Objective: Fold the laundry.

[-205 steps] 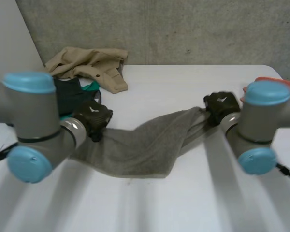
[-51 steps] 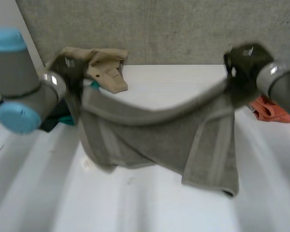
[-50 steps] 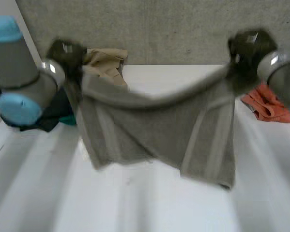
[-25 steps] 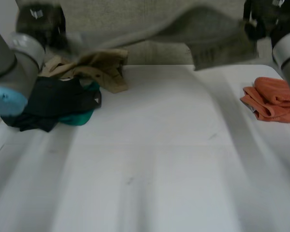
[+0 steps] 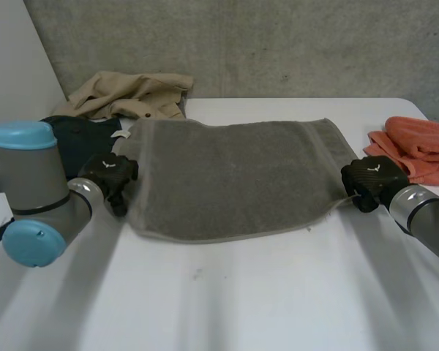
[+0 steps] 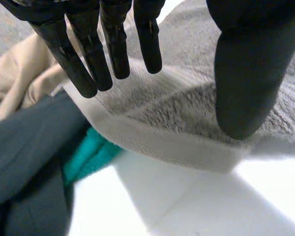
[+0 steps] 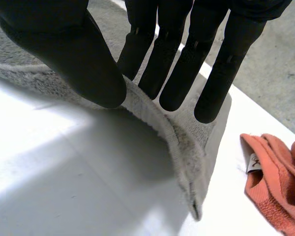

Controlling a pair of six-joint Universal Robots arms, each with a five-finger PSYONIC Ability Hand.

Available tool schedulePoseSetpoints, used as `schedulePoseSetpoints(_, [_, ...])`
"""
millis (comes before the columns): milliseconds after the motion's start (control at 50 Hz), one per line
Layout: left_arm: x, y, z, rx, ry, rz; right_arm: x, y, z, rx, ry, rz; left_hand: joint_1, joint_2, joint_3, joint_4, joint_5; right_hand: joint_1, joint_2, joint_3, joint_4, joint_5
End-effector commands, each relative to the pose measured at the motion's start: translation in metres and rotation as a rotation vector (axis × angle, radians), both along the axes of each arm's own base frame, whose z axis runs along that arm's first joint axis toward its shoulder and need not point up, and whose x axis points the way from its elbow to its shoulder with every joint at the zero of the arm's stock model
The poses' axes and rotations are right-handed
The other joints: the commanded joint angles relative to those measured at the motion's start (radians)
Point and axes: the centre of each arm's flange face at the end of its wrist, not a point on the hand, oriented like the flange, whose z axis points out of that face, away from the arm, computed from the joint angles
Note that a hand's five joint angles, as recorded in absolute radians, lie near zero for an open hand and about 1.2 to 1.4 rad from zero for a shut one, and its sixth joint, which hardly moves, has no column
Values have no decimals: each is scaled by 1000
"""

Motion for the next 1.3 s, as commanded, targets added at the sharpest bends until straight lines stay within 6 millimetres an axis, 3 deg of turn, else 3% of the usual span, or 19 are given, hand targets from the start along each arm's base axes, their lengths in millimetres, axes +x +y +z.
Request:
schedulePoseSetpoints(20, [4, 22, 23, -31, 11, -17, 2, 8, 1, 18, -26, -7, 26, 29, 26, 37, 41, 274, 225, 211, 199, 210])
schedulePoseSetpoints(120, [12, 44, 24, -22, -6, -36, 1, 10, -4, 33, -42, -22, 190, 193, 190, 201, 205, 274, 225, 211, 199, 210])
schedulePoseSetpoints(220, [16, 69, 9, 44, -76, -89, 1, 11, -8, 30, -38, -22, 463, 466, 463, 474, 479, 274, 225, 211, 199, 210])
schedulePoseSetpoints(300, [16, 78, -6, 103, -107, -117, 1, 11, -7, 26, -34, -20, 370, 373, 370, 381, 386, 274, 225, 211, 199, 210])
schedulePoseSetpoints(360, [10, 73, -10, 96, -100, -140, 2, 12, -6, 26, -34, -17, 156, 159, 156, 167, 172, 274, 225, 211, 199, 210])
schedulePoseSetpoints(520, [-14, 69, -17, 78, -85, -197, 1, 14, -7, 37, -36, -23, 29, 32, 29, 40, 44, 274, 225, 211, 199, 210])
schedulePoseSetpoints(760, [-31, 53, -42, 37, -142, -129, -5, 11, -5, 36, -42, -42, 193, 196, 193, 204, 208, 274, 225, 211, 199, 210])
schedulePoseSetpoints(960, [-40, 38, -32, -72, -93, -117, -5, 13, -4, 47, -41, -43, 378, 381, 378, 389, 394, 274, 225, 211, 199, 210])
schedulePoseSetpoints(1120, [-28, 12, -26, -166, -92, 0, -6, 12, -4, 49, -41, -46, 381, 384, 382, 392, 397, 274, 225, 211, 199, 210])
schedulePoseSetpoints(1300, [-5, 2, -24, -177, -210, 38, -8, 11, 0, 49, -39, -53, 284, 288, 285, 296, 300, 274, 225, 211, 199, 210])
